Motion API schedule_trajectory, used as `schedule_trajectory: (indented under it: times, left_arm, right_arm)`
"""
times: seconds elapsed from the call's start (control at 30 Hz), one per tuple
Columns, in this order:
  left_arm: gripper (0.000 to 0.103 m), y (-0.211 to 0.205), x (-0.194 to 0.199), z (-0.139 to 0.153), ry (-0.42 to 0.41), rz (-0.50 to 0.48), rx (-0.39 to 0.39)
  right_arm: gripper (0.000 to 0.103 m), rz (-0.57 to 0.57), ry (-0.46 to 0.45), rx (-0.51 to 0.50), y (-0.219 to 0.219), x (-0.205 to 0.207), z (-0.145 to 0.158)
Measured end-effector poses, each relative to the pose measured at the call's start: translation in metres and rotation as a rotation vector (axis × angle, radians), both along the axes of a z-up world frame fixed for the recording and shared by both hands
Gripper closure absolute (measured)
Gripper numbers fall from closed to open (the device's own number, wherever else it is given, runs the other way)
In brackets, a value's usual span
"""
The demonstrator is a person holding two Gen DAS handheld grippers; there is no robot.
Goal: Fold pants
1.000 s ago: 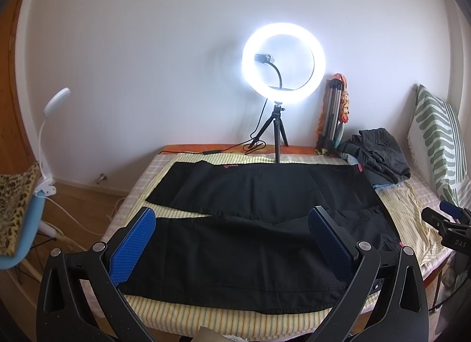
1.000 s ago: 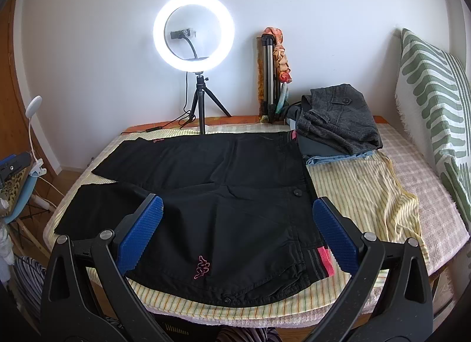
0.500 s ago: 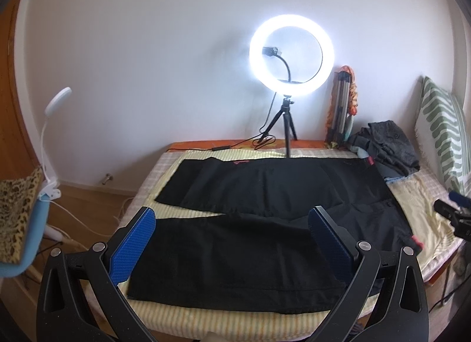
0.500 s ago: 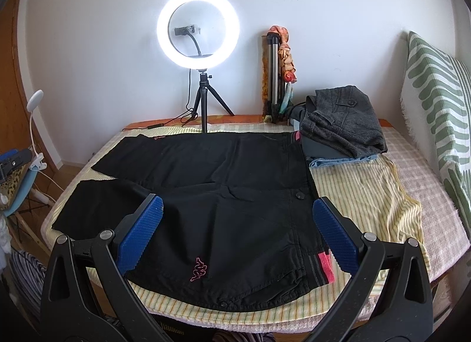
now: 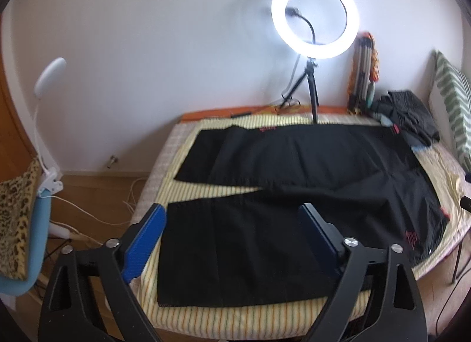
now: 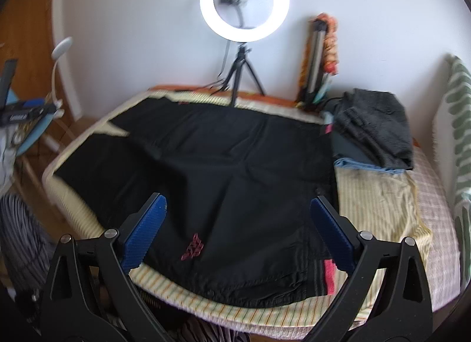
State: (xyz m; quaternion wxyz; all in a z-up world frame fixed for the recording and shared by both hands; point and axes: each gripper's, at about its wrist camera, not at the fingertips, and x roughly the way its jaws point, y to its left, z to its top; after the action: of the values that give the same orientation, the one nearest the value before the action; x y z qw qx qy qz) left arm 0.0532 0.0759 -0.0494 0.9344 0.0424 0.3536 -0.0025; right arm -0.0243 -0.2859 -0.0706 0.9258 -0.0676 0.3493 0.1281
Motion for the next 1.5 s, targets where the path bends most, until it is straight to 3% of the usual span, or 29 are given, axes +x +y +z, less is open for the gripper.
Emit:
schedule_trajectory:
  times: [0.13, 0.2, 0.37, 0.53, 0.8, 0.83, 0.87, 0.93, 1.03, 1.13, 1.5]
  left_arm:
    - [0.024, -0.007, 0.002, -0.022, 0.075, -0.081, 0.041]
    - [0.031, -0.011, 0.003, -0.032, 0.109, -0.115, 0.055]
    - [0.034, -0.021, 0.009, -0.05, 0.184, -0.195, 0.047]
    - [0.034, -0.026, 0.017, -0.066, 0.233, -0.224, 0.025]
    - [0.04, -0.03, 0.021, -0.081, 0.279, -0.282, 0.046]
    - [0.04, -0.03, 0.021, -0.083, 0.288, -0.288, 0.049]
    - [0.04, -0.03, 0.021, -0.085, 0.296, -0.297, 0.055]
    - [0.04, -0.031, 0.021, -0.087, 0.305, -0.311, 0.074]
    - [0.04, -0.032, 0.02, -0.089, 0.305, -0.329, 0.122]
    - [0.04, -0.033, 0.015, -0.092, 0.314, -0.37, 0.148]
    - [0.039, -0.042, 0.013, -0.121, 0.402, -0.491, 0.189]
  right_arm:
    - [0.015, 0.117, 0.093, -0.066, 0.009, -0.006, -0.023]
    - [0.015, 0.169, 0.129, -0.097, 0.014, -0.009, -0.035]
    - [0.022, 0.291, 0.218, -0.183, 0.031, -0.017, -0.069]
    - [0.028, 0.33, 0.261, -0.239, 0.044, -0.013, -0.094]
    - [0.028, 0.363, 0.299, -0.326, 0.055, -0.003, -0.12]
    - [0.028, 0.367, 0.298, -0.327, 0.054, -0.002, -0.12]
    - [0.035, 0.372, 0.302, -0.328, 0.054, -0.001, -0.119]
    - [0.059, 0.384, 0.318, -0.331, 0.055, 0.002, -0.118]
    - [0.079, 0.399, 0.328, -0.325, 0.054, 0.006, -0.113]
    - [0.09, 0.399, 0.303, -0.319, 0.053, 0.013, -0.099]
    - [0.094, 0.29, 0.196, -0.276, 0.04, 0.061, -0.057]
